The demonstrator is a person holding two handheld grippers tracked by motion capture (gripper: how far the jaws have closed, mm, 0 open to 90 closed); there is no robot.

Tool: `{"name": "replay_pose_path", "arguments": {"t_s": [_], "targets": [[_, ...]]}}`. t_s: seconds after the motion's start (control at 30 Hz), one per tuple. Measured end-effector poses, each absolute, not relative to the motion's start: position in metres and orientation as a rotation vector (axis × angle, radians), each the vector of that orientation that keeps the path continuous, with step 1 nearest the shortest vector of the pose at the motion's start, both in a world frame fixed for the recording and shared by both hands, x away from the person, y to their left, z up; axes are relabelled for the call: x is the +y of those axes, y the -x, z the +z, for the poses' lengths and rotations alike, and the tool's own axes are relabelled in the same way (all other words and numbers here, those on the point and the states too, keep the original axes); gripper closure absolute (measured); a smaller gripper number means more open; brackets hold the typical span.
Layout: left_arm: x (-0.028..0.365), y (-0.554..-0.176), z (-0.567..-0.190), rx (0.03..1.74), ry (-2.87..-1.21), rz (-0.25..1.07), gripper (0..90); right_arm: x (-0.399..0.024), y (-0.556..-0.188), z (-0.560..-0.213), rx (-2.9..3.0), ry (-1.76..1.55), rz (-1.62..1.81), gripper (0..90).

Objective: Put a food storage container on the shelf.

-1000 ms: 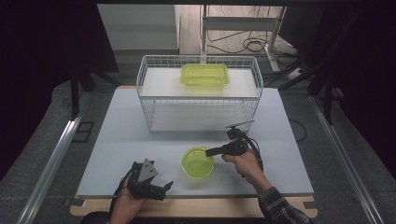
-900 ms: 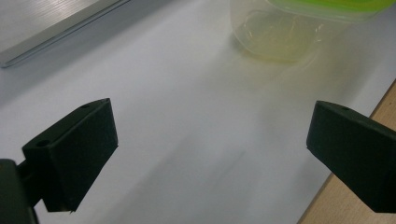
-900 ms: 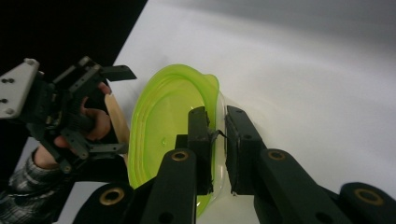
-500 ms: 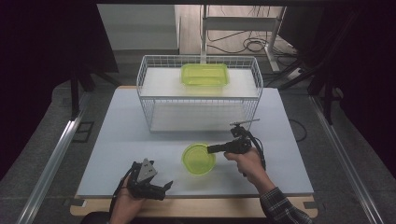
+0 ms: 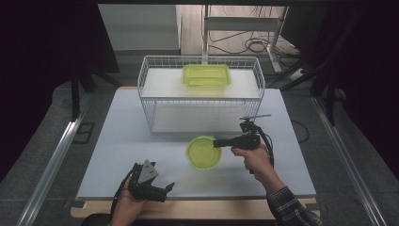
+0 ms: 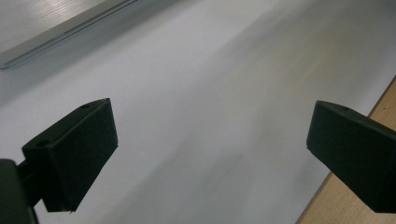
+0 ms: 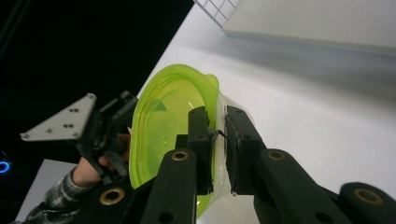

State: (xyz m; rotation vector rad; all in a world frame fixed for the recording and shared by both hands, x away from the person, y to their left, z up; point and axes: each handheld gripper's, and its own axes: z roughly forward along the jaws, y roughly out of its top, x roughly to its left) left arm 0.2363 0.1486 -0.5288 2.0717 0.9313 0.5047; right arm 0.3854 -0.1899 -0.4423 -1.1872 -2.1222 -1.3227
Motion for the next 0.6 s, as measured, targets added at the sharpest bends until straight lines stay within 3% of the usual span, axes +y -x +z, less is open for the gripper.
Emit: {"name": "replay_pose_path", "arguments": {"t_s": [0.6], "targets": [[0.149, -0.236, -0.529, 0.931, -2.076, 0.506, 1.8, -0.201, -0.391, -0.401, -2.1, 1.2, -1.416, 80.9]]}}
